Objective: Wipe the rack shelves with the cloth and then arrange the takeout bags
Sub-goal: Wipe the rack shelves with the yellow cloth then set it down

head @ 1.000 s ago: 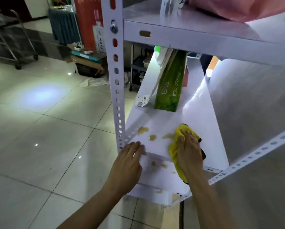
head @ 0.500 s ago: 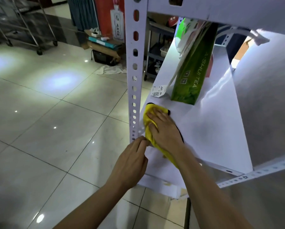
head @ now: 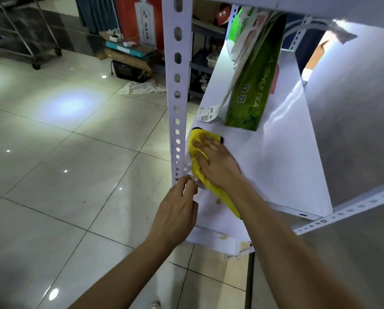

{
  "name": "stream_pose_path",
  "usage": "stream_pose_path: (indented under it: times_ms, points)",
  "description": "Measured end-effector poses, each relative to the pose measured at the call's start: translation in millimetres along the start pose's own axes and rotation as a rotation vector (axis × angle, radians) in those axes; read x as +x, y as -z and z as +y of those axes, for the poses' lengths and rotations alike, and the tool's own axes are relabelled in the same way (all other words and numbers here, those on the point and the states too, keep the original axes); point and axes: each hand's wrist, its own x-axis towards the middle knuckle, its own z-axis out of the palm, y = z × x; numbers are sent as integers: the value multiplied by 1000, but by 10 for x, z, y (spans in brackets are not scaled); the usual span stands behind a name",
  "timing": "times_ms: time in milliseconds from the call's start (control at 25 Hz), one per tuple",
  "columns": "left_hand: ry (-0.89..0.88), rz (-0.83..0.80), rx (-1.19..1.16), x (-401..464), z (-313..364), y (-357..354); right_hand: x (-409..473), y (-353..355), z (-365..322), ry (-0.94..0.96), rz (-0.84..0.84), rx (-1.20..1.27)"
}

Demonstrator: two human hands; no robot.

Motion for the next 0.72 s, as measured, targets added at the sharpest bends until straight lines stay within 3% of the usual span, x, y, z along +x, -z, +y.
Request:
stream_pose_path:
  times_ms: [240, 400, 560, 720]
  points:
    - [60, 53, -49, 20, 28, -67, -26, -77, -54, -24, 5, -10]
    - [40, 71, 92, 71, 88, -161, -47, -59, 16, -116, 102, 29]
    - [16, 68, 245, 89, 165, -242, -488, 190, 603, -352, 206, 30]
    - [3, -20, 220, 18, 141, -172, -873, 553, 1164, -581, 267, 48]
